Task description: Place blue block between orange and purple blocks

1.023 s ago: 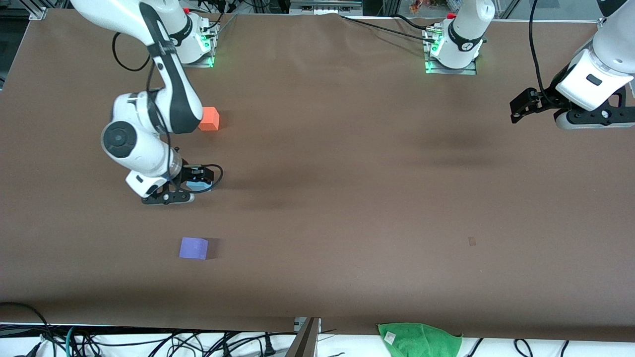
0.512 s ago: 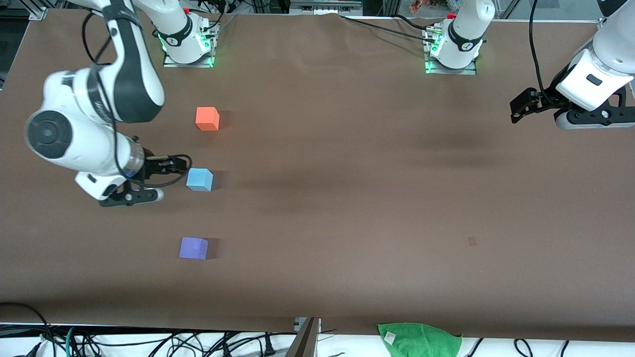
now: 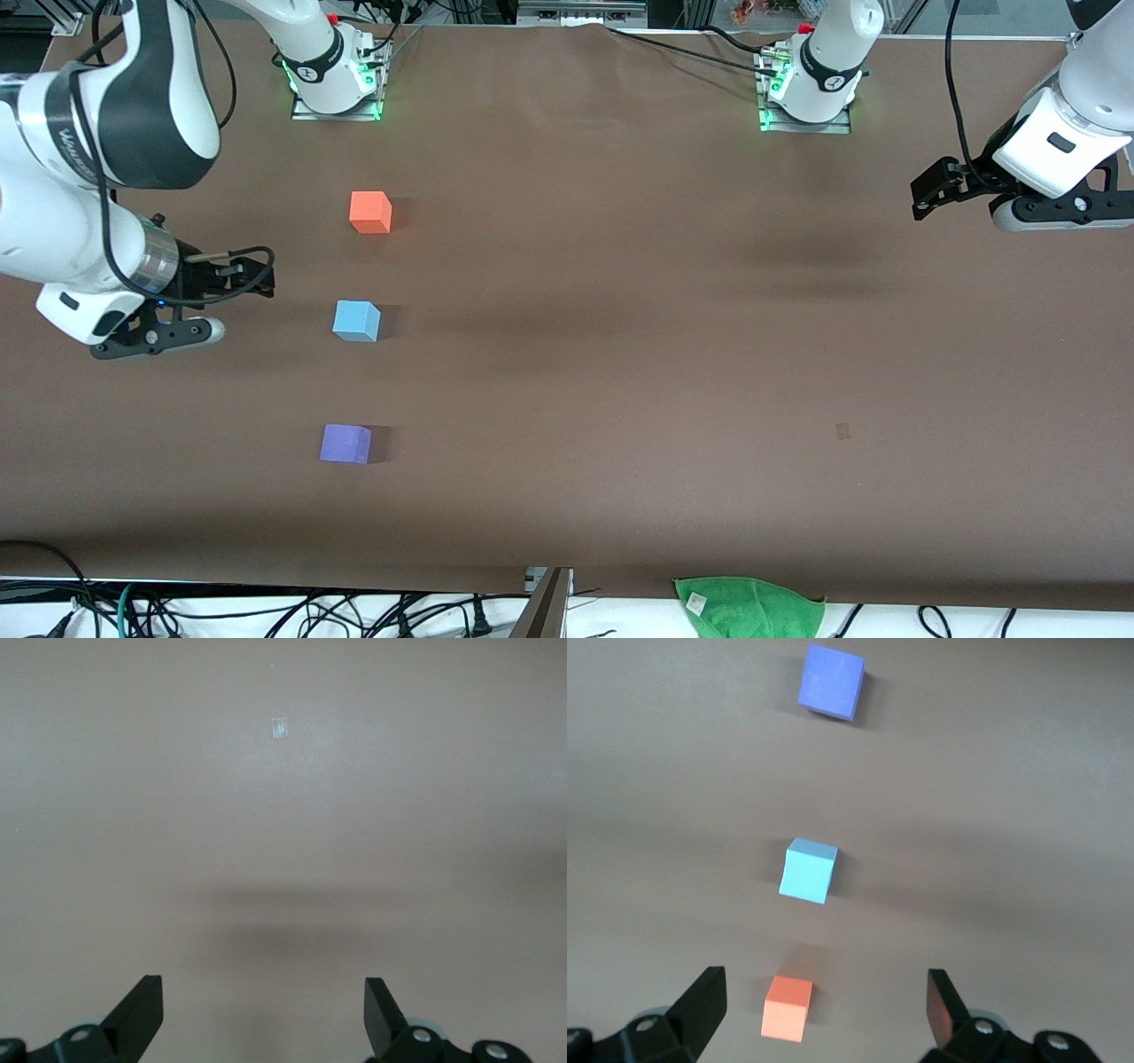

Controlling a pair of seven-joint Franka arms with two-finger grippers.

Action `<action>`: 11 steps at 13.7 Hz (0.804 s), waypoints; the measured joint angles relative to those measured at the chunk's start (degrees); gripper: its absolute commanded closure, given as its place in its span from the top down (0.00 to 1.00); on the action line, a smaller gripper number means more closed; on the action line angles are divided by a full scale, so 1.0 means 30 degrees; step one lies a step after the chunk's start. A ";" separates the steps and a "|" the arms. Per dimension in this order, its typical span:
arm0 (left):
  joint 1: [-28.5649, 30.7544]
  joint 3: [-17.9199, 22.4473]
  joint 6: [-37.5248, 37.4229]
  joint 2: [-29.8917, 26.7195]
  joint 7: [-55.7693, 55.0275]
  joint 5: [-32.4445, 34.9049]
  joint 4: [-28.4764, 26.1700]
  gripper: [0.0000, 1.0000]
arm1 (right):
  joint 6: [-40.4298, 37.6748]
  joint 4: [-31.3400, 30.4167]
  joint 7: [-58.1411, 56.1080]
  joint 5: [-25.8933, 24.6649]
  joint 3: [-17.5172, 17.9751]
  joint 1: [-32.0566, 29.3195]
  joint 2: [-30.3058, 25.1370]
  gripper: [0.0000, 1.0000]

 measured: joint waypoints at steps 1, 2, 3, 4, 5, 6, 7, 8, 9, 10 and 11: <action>0.0000 -0.0003 0.0000 0.0000 0.0000 0.0000 0.0000 1.00 | -0.0236 0.0000 0.0000 -0.0002 -0.0060 -0.0001 -0.0031 1.00; 0.0000 -0.0006 0.0000 0.0000 0.0000 0.0000 0.0000 1.00 | -0.0502 0.0005 0.0000 -0.0011 -0.0075 -0.0003 -0.0029 1.00; 0.0000 -0.0011 0.0000 0.0000 0.0000 0.0000 0.0000 1.00 | -0.0802 0.0066 -0.0001 -0.0013 -0.0067 0.0013 -0.0030 1.00; 0.0000 -0.0019 0.0000 0.0000 0.0000 0.0000 0.0000 1.00 | -0.1175 0.0273 -0.0010 -0.0013 -0.0029 0.0035 -0.0032 1.00; 0.0000 -0.0020 0.0000 0.0000 0.0000 0.0000 0.0000 1.00 | -0.1514 0.0599 -0.0017 -0.0013 0.0051 0.0055 -0.0033 1.00; 0.0001 -0.0016 -0.0001 0.0000 0.0000 0.0000 0.0000 1.00 | -0.1810 0.0990 -0.0027 -0.0174 0.0211 0.0063 -0.0055 1.00; 0.0001 -0.0007 -0.0001 0.0000 0.0000 0.0000 0.0000 1.00 | -0.2098 0.1304 -0.0037 -0.0726 0.0521 0.0017 -0.0143 1.00; 0.0002 0.0001 -0.0001 0.0000 0.0000 0.0000 0.0000 1.00 | -0.2226 0.1487 -0.0038 -0.1427 0.1044 -0.0205 -0.0338 1.00; 0.0001 -0.0010 -0.0001 0.0000 0.0000 0.0000 0.0001 1.00 | -0.2225 0.1570 -0.0038 -0.1863 0.1797 -0.0734 -0.0620 1.00; 0.0000 -0.0030 0.0000 0.0000 0.0000 0.0000 0.0002 1.00 | -0.2194 0.1615 -0.0037 -0.2075 0.2596 -0.1436 -0.0977 1.00; 0.0000 -0.0037 -0.0001 0.0000 0.0000 0.0000 0.0002 1.00 | -0.2008 0.1650 -0.0037 -0.2127 0.3143 -0.2094 -0.1402 1.00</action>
